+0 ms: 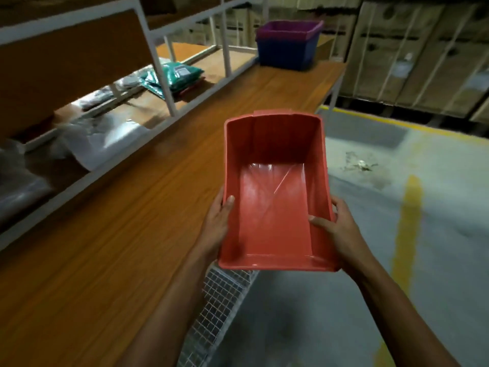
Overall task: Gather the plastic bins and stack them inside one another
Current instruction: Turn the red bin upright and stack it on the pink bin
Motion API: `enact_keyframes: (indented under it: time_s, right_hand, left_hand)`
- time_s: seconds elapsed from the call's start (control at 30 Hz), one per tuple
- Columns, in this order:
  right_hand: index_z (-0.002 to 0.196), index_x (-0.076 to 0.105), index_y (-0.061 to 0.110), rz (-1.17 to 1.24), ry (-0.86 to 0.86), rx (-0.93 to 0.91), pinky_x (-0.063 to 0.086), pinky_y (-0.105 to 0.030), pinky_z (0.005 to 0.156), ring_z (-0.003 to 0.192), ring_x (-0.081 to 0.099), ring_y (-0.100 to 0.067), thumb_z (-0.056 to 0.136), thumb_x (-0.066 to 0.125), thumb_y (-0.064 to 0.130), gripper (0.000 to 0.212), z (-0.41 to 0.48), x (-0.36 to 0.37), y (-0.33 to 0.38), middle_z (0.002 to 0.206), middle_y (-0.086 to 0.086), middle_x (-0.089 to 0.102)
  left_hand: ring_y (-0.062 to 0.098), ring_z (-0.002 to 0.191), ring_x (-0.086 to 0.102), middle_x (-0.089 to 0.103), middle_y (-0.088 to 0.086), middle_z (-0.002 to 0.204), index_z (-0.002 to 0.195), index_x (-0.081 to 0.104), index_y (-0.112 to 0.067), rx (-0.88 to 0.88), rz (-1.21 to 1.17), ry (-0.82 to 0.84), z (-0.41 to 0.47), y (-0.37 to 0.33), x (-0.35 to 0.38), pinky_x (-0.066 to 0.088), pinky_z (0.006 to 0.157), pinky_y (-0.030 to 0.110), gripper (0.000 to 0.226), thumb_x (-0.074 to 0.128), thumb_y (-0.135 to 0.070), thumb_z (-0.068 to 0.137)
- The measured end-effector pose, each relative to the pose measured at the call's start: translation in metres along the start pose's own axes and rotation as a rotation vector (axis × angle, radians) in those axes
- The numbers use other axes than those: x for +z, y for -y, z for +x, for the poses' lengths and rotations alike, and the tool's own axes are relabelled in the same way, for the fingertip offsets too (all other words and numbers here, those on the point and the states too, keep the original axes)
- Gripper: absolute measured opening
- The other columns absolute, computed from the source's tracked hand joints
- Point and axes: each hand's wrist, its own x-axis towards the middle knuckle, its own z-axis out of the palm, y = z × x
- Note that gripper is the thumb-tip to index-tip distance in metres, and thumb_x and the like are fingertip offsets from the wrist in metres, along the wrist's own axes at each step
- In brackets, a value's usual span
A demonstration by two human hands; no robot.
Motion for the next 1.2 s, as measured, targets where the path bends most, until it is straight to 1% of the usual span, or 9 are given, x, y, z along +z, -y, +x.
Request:
enact_keyframes:
  time_s: [0.1, 0.2, 0.37, 0.53, 0.7, 0.83, 0.97, 1.07, 1.2]
  right_hand:
    - [0.134, 0.044, 0.019, 0.036, -0.105, 0.082, 0.055, -0.032, 0.070, 0.092, 0.069, -0.017, 0.084, 0.066, -0.002, 0.059, 0.008, -0.046, -0.028, 0.116, -0.004, 0.066]
    - [0.131, 0.047, 0.019, 0.043, -0.172, 0.144, 0.059, -0.041, 0.072, 0.089, 0.072, -0.022, 0.081, 0.057, -0.013, 0.060, 0.020, -0.081, -0.054, 0.114, -0.007, 0.069]
    - [0.129, 0.046, 0.027, -0.034, -0.214, 0.224, 0.056, -0.047, 0.088, 0.100, 0.066, -0.023, 0.072, 0.061, 0.004, 0.063, 0.040, -0.116, -0.080, 0.114, -0.003, 0.067]
    - [0.128, 0.049, 0.035, -0.041, -0.227, 0.242, 0.058, -0.045, 0.087, 0.099, 0.070, -0.017, 0.064, 0.068, 0.025, 0.068, 0.088, -0.137, -0.124, 0.113, 0.005, 0.069]
    - [0.120, 0.058, 0.029, -0.023, -0.302, 0.303, 0.059, -0.047, 0.084, 0.093, 0.071, -0.021, 0.059, 0.055, 0.041, 0.063, 0.150, -0.158, -0.129, 0.106, 0.003, 0.072]
    - [0.111, 0.062, 0.022, -0.022, -0.422, 0.401, 0.059, -0.046, 0.082, 0.087, 0.070, -0.023, 0.067, 0.057, 0.027, 0.044, 0.196, -0.176, -0.124, 0.100, -0.001, 0.072]
    - [0.095, 0.067, 0.020, -0.021, -0.510, 0.414, 0.059, -0.048, 0.078, 0.081, 0.071, -0.025, 0.064, 0.055, 0.034, 0.037, 0.240, -0.195, -0.112, 0.090, -0.001, 0.074]
    - [0.102, 0.066, 0.021, -0.018, -0.525, 0.392, 0.058, -0.046, 0.080, 0.083, 0.069, -0.024, 0.077, 0.058, 0.025, 0.026, 0.270, -0.212, -0.100, 0.093, -0.001, 0.072]
    - [0.113, 0.066, 0.019, -0.008, -0.541, 0.359, 0.056, -0.039, 0.079, 0.084, 0.069, -0.020, 0.086, 0.060, 0.019, 0.027, 0.322, -0.249, -0.103, 0.100, -0.001, 0.072]
  left_hand:
    - [0.029, 0.123, 0.059, 0.054, 0.005, 0.141, 0.147, 0.037, -0.040, -0.009, -0.016, 0.121, 0.020, 0.002, 0.048, 0.051, 0.097, 0.057, 0.049, 0.050, -0.038, 0.100]
    - [0.034, 0.117, 0.062, 0.063, 0.010, 0.129, 0.143, 0.045, -0.023, -0.065, 0.027, 0.250, 0.043, 0.008, 0.087, 0.053, 0.095, 0.053, 0.051, 0.061, -0.026, 0.095]
    - [0.027, 0.107, 0.068, 0.066, 0.011, 0.123, 0.137, 0.050, -0.018, -0.165, 0.068, 0.373, 0.080, 0.028, 0.144, 0.060, 0.080, 0.035, 0.041, 0.057, -0.016, 0.096]
    - [0.027, 0.096, 0.069, 0.069, 0.007, 0.106, 0.120, 0.059, -0.019, -0.202, 0.098, 0.356, 0.126, 0.051, 0.188, 0.057, 0.061, 0.025, 0.026, 0.057, -0.011, 0.095]
    - [0.025, 0.103, 0.068, 0.068, 0.004, 0.115, 0.120, 0.061, -0.026, -0.169, 0.162, 0.386, 0.188, 0.062, 0.227, 0.056, 0.072, 0.032, 0.025, 0.057, -0.018, 0.096]
    - [0.022, 0.104, 0.067, 0.066, 0.003, 0.120, 0.134, 0.056, -0.020, -0.113, 0.176, 0.355, 0.242, 0.061, 0.261, 0.057, 0.081, 0.038, 0.037, 0.055, -0.020, 0.098]
    - [0.024, 0.106, 0.066, 0.066, 0.006, 0.119, 0.131, 0.059, -0.014, -0.058, 0.213, 0.242, 0.293, 0.052, 0.295, 0.056, 0.087, 0.042, 0.035, 0.057, -0.020, 0.097]
    - [0.025, 0.105, 0.066, 0.067, 0.004, 0.118, 0.128, 0.061, -0.017, -0.059, 0.248, 0.241, 0.327, 0.046, 0.320, 0.056, 0.090, 0.048, 0.032, 0.058, -0.021, 0.096]
    - [0.024, 0.106, 0.066, 0.066, 0.001, 0.119, 0.130, 0.060, -0.020, -0.061, 0.276, 0.240, 0.372, 0.047, 0.362, 0.056, 0.089, 0.045, 0.034, 0.058, -0.025, 0.096]
